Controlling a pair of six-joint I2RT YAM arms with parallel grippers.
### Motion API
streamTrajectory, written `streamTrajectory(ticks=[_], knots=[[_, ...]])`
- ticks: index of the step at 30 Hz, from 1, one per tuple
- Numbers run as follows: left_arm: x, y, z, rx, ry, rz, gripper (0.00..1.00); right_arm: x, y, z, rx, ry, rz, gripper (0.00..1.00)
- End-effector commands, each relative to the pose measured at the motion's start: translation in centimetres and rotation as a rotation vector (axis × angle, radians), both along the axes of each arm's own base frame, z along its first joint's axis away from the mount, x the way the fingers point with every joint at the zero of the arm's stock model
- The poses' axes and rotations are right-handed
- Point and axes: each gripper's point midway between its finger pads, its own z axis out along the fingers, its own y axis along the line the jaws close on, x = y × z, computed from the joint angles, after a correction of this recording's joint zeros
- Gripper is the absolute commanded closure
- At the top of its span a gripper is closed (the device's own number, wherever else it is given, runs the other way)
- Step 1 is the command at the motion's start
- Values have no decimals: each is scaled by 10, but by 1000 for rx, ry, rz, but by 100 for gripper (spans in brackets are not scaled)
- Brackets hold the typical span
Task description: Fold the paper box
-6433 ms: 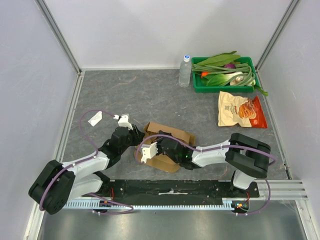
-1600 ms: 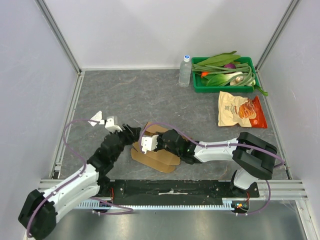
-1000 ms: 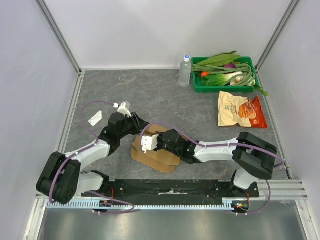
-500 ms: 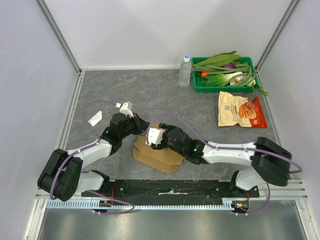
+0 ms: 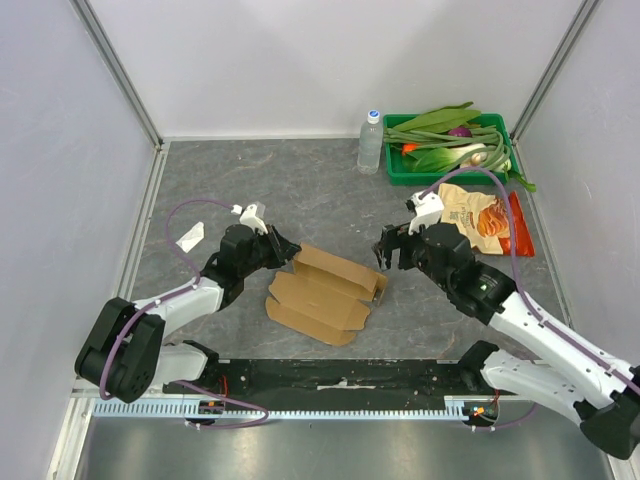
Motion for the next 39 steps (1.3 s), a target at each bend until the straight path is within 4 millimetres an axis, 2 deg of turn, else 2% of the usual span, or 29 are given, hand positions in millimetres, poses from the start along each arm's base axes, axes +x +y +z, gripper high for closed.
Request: streamTrajectory(ticks=[1,2,4,8,13,17,23,25,30,31,35,38,39], knots=[[-12,1,-19,68,65,-48,76,-33,32,-26,197,255,175,15],[-12,1,-19,71,67,-48,75,-31,35,-33,193,293,177,19],[-13,2,-18,71,67,-48,74,-27,41,-33,202,321,181,24],[-15,1,-17,61,70,-51,72,-22,51,-58,242,462,114,22],[-18,1,-17,56,83,-52,72,-29,57,-71,362,534,63,27],[-17,1,-18,60,88,-52,71,-35,59,-91,391,581,61,32],[-16,0,-13,60,79,-57,70,-30,64,-92,433,564,55,34],[-16,-1,-13,58,81,-59,70,-24,74,-83,488,533,84,34],[-21,0,-17,47,95,-58,70,-15,92,-80,613,543,106,35],[-21,0,-16,43,94,-57,70,-11,97,-74,650,524,117,35],[-25,2,-16,41,92,-54,69,-2,100,-71,654,511,110,34],[-26,9,-14,63,73,-34,63,5,93,-74,618,503,91,33],[-23,15,-3,69,33,1,59,9,86,-77,600,500,74,33]])
